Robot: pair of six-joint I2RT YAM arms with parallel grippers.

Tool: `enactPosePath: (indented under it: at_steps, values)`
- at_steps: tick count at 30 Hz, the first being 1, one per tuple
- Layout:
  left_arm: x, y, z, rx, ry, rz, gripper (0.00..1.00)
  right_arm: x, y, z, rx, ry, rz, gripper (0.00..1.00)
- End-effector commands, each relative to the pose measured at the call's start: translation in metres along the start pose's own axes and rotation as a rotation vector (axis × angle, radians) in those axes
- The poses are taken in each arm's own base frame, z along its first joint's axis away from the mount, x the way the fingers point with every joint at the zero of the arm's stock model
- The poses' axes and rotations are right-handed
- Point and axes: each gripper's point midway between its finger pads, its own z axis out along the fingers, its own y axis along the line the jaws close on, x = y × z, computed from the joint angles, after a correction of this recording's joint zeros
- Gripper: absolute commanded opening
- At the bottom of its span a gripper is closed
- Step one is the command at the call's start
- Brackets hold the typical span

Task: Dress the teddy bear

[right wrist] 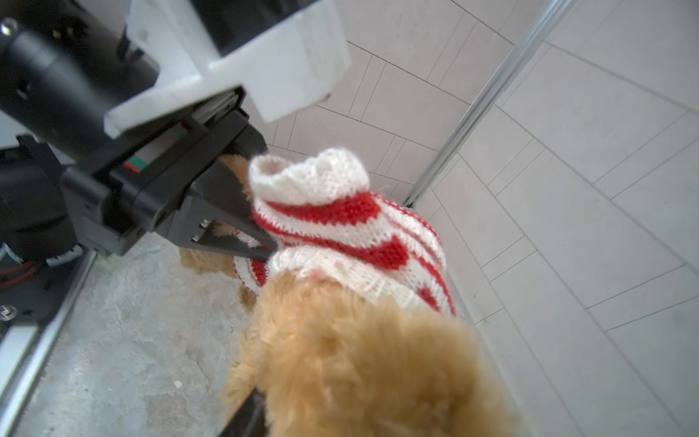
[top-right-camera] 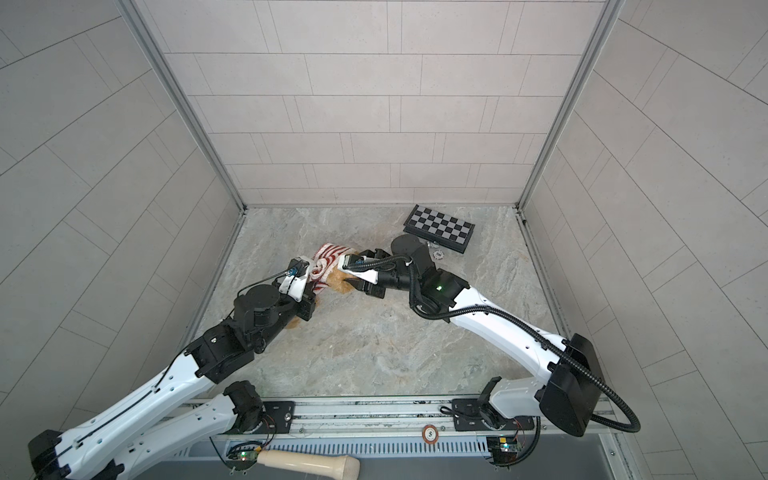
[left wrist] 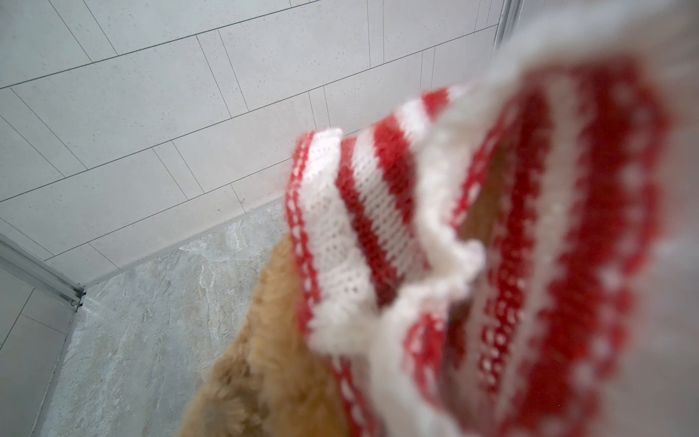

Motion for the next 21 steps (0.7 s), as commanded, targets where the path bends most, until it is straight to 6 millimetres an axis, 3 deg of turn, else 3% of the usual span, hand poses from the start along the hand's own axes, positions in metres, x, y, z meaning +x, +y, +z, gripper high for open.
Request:
enactPosePath:
  at_steps: [1, 4, 5, 8, 10, 13, 18, 21]
  values:
    - [-0.045, -0.008, -0.014, 0.067, -0.167, -0.048, 0.00, 0.016, 0.015, 0.007, -0.044, 0.049, -0.026, 0.31]
    - [-0.044, -0.007, -0.015, 0.061, -0.163, -0.057, 0.00, 0.019, 0.012, 0.007, -0.010, 0.070, -0.059, 0.05]
    - [-0.043, -0.007, -0.015, 0.067, -0.160, -0.064, 0.00, 0.019, 0.012, 0.006, 0.005, 0.070, -0.075, 0.00]
    - [-0.038, -0.015, -0.014, 0.109, -0.130, -0.086, 0.00, 0.014, 0.010, 0.000, 0.060, 0.040, -0.130, 0.00]
    - [-0.031, -0.022, -0.015, 0.150, -0.094, -0.120, 0.18, 0.010, 0.011, -0.006, 0.088, 0.004, -0.154, 0.00]
    - [-0.024, -0.029, -0.024, 0.212, -0.049, -0.189, 0.60, 0.008, 0.014, -0.014, 0.125, -0.046, -0.234, 0.00]
    - [-0.017, -0.025, -0.053, 0.288, 0.025, -0.314, 0.79, 0.015, 0.019, -0.019, 0.186, -0.073, -0.330, 0.00]
    - [-0.020, -0.021, -0.067, 0.319, 0.051, -0.389, 0.84, 0.017, 0.018, -0.020, 0.229, -0.104, -0.356, 0.00]
